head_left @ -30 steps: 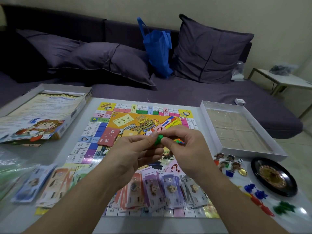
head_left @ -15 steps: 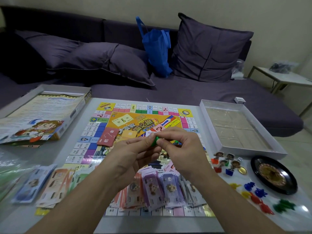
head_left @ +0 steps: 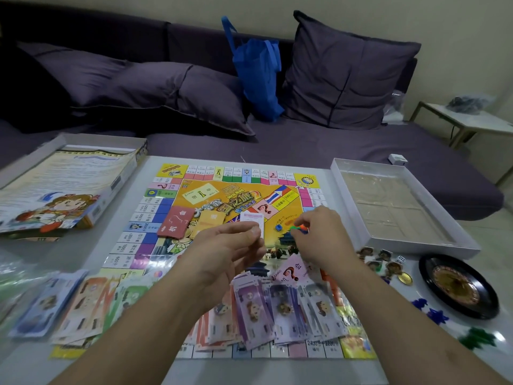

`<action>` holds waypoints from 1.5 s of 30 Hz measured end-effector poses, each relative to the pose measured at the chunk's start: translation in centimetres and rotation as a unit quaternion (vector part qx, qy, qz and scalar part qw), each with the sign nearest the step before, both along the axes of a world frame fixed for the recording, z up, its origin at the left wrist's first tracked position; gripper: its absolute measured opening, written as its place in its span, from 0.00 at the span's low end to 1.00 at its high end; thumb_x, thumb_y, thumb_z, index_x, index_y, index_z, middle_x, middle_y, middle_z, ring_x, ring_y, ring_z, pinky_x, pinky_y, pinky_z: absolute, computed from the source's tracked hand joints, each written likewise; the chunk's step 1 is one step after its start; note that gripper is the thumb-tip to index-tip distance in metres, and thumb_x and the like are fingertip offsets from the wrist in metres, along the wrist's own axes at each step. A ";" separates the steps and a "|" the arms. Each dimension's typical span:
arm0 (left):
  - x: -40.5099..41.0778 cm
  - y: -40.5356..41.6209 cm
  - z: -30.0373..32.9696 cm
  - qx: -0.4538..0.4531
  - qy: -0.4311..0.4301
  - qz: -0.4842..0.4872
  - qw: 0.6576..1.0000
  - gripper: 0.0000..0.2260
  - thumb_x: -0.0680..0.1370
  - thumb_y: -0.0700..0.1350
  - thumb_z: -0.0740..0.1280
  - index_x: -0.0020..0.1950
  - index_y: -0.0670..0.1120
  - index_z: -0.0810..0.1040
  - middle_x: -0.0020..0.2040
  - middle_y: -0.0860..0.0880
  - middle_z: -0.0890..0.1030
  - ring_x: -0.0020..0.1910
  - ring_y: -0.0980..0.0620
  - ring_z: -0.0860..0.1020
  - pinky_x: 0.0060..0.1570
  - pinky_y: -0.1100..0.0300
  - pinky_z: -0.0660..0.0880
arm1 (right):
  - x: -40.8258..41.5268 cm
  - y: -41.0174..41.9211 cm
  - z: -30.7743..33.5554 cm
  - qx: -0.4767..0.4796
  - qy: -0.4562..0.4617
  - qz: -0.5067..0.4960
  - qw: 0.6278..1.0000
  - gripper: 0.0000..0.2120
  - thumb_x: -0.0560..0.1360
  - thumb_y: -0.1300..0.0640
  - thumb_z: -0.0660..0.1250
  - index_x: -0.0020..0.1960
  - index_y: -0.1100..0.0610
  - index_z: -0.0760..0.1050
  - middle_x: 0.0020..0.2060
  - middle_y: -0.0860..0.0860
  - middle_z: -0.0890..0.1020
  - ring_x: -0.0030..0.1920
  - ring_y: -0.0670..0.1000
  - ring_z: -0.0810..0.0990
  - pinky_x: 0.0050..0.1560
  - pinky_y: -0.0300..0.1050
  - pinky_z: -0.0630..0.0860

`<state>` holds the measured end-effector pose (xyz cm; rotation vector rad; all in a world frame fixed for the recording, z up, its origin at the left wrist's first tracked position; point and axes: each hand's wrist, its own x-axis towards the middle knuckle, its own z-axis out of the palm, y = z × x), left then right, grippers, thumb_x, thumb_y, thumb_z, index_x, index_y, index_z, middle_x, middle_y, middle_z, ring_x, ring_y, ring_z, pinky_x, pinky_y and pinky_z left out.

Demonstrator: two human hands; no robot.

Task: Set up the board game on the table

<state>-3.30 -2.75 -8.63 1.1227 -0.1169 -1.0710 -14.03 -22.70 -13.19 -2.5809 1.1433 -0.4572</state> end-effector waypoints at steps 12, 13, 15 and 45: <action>0.3 -0.1 -0.1 0.004 -0.005 -0.002 1.000 0.09 0.76 0.30 0.72 0.56 0.32 0.82 0.44 0.36 0.84 0.38 0.44 0.84 0.41 0.57 0.85 | 1.7 0.9 -0.7 -0.056 0.041 -0.019 0.997 0.05 0.76 0.57 0.72 0.50 0.48 0.85 0.46 0.47 0.84 0.55 0.53 0.72 0.52 0.48 0.76; 0.3 -0.1 0.0 0.002 -0.004 -0.002 1.000 0.09 0.76 0.30 0.72 0.56 0.32 0.82 0.44 0.36 0.84 0.38 0.43 0.84 0.41 0.57 0.85 | 1.7 0.9 -0.7 -0.056 0.044 -0.017 0.997 0.06 0.76 0.57 0.72 0.49 0.47 0.84 0.46 0.46 0.84 0.55 0.53 0.72 0.52 0.48 0.75; 0.4 0.0 0.1 -0.001 -0.002 -0.004 1.000 0.09 0.76 0.30 0.72 0.56 0.32 0.82 0.43 0.36 0.84 0.39 0.44 0.84 0.41 0.57 0.85 | 1.7 0.8 -1.0 -0.050 0.045 -0.008 0.998 0.06 0.76 0.57 0.72 0.47 0.46 0.83 0.45 0.46 0.83 0.55 0.52 0.73 0.51 0.48 0.74; -1.1 0.1 0.7 -0.041 -0.092 0.043 0.994 0.15 0.67 0.33 0.75 0.53 0.37 0.87 0.49 0.37 0.87 0.49 0.41 0.88 0.47 0.57 0.85 | -1.9 7.4 5.6 0.295 -0.355 0.105 0.881 0.06 0.75 0.65 0.77 0.46 0.56 0.87 0.40 0.52 0.88 0.43 0.51 0.87 0.46 0.44 0.83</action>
